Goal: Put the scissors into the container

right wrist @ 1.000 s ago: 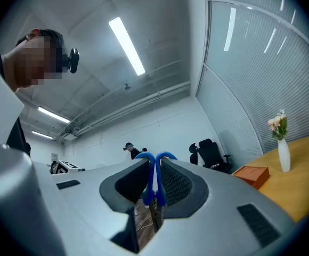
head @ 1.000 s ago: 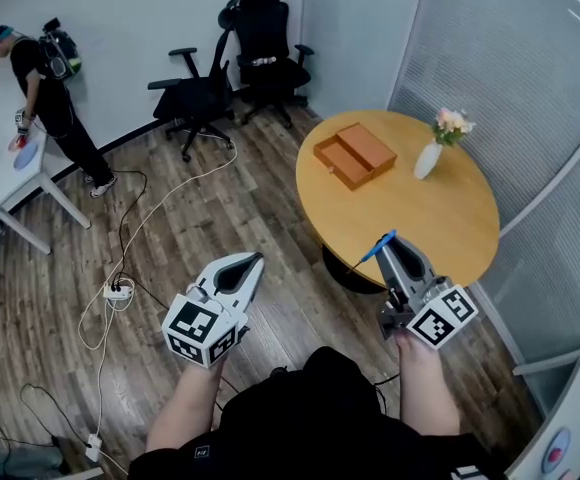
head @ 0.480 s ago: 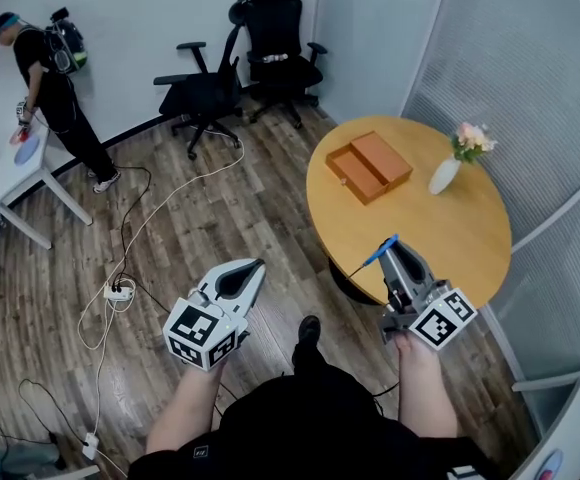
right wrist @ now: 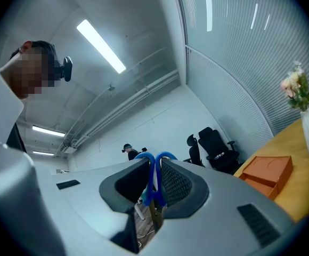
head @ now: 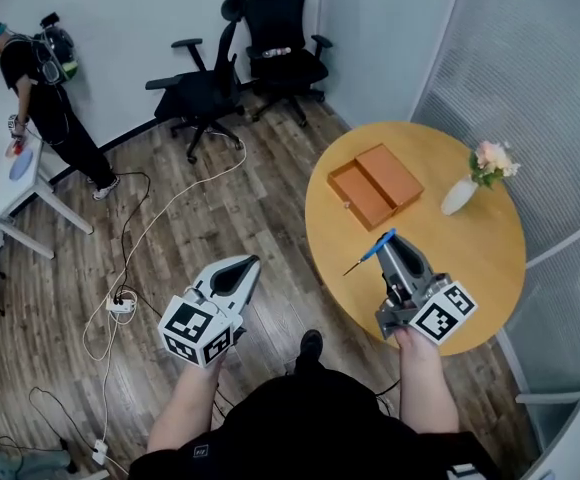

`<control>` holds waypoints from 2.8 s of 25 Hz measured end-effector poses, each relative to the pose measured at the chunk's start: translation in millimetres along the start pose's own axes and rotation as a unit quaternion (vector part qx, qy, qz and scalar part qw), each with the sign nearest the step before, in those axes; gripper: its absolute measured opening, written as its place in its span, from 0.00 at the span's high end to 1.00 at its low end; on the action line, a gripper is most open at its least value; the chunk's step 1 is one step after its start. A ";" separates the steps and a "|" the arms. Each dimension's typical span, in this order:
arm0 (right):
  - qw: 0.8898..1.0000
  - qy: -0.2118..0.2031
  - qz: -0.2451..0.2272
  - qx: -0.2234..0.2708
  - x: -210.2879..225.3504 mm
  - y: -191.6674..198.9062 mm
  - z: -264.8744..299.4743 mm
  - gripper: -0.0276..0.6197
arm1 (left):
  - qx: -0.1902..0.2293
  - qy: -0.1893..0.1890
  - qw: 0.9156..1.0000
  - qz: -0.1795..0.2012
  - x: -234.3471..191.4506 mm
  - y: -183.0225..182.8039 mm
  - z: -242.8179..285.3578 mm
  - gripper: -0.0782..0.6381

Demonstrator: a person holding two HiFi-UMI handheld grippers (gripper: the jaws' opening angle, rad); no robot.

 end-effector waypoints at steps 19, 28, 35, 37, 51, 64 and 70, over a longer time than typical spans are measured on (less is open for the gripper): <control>0.998 0.054 0.024 0.000 102.6 -28.1 47.4 0.83 | -0.011 0.070 0.997 -0.013 -75.1 -28.5 130.8 0.87; 0.995 0.101 0.014 0.002 91.1 -17.9 98.8 0.83 | -0.024 0.115 0.993 -0.018 -154.0 -28.5 145.4 0.87; 0.990 0.139 0.006 0.025 79.0 -15.6 142.1 0.83 | -0.028 0.145 0.989 0.002 -219.1 -38.4 154.7 0.87; 0.988 0.151 0.002 0.031 73.7 -14.4 150.0 0.83 | -0.029 0.157 0.987 0.001 -233.1 -37.1 156.4 0.87; 0.965 0.253 -0.015 0.061 83.8 -16.1 134.0 0.83 | -0.047 0.256 0.966 0.002 -257.5 -34.2 218.1 0.87; 0.961 0.268 0.002 0.074 171.5 -41.7 121.0 0.83 | -0.053 0.255 0.965 0.012 -241.6 -49.5 315.3 0.87; 0.956 0.292 -0.027 0.011 201.2 -25.1 140.8 0.83 | -0.075 0.277 0.958 0.010 -250.8 -36.3 346.0 0.87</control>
Point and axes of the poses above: the fingertips, and each gripper's own axes: z forward along the fingers, x to its right, y out of its underside, the point moved 8 cm from there along -z, backward along the fingers, and after that the axes turned 14 degrees about y, right-handed, at the moved point
